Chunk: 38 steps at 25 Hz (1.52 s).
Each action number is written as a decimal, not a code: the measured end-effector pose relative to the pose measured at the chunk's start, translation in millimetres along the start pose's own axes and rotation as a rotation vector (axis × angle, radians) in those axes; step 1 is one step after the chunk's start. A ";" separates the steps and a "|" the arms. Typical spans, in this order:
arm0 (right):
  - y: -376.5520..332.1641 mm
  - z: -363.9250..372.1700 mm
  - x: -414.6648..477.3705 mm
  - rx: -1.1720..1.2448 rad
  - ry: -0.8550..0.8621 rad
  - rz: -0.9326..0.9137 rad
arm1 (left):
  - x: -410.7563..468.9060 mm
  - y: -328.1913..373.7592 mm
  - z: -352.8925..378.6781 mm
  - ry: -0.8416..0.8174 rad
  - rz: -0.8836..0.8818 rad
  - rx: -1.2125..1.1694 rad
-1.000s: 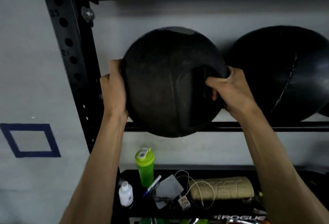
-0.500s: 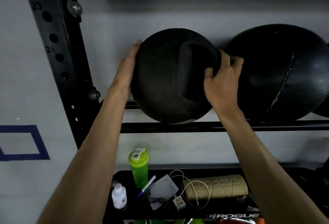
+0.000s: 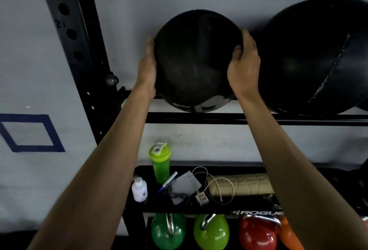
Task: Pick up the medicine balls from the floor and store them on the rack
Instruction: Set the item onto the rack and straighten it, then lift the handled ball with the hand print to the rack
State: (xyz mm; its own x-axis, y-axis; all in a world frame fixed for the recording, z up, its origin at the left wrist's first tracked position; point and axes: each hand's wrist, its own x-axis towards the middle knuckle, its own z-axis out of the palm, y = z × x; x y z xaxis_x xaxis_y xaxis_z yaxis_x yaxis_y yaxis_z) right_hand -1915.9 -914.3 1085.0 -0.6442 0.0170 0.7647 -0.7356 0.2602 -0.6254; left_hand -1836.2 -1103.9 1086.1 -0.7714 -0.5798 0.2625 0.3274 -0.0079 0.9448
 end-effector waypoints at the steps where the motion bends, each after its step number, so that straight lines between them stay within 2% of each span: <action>1: -1.7 1.7 -4.5 0.024 0.006 -0.002 | -4.7 -3.3 -2.2 0.026 0.007 0.009; 4: -8.2 1.6 -27.1 0.039 -0.007 -0.017 | -22.7 -13.2 -12.8 0.138 0.049 0.069; 7: -12.3 -3.2 -65.2 0.031 -0.060 -0.010 | -45.6 -24.2 -31.0 0.243 0.192 0.189; 12: -22.7 7.1 -174.8 0.039 -0.113 -0.083 | -105.7 -71.0 -68.3 0.247 0.318 0.421; 16: -7.7 34.7 -264.4 0.002 -0.383 0.030 | -161.6 -126.2 -111.0 0.292 0.340 0.599; 18: 7.6 50.2 -308.3 -0.032 -0.520 0.083 | -194.8 -165.8 -143.6 0.304 0.249 0.684; 20: 23.3 64.1 -353.8 -0.069 -0.669 0.152 | -233.1 -211.9 -179.4 0.304 0.059 0.792; 24: 58.6 86.2 -443.7 -0.151 -0.964 0.333 | -312.4 -298.8 -237.2 0.201 -0.311 0.968; 31: 104.1 101.4 -580.6 -0.242 -1.435 0.615 | -406.2 -385.7 -290.0 0.184 -0.786 0.964; 34: 126.3 104.1 -627.1 -0.300 -1.579 0.679 | -434.2 -423.5 -308.7 0.214 -0.977 0.919; 38: 164.4 109.1 -701.4 -0.363 -1.690 0.719 | -479.9 -500.1 -342.6 0.281 -1.242 0.762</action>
State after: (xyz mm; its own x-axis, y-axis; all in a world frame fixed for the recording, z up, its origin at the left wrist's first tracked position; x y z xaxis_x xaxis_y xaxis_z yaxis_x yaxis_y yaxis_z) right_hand -1607.8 -988.7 428.9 -0.4376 -0.5889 -0.6795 -0.3363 0.8080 -0.4837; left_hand -1442.9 -1100.9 420.6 -0.1797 -0.6575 -0.7317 -0.8725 -0.2370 0.4273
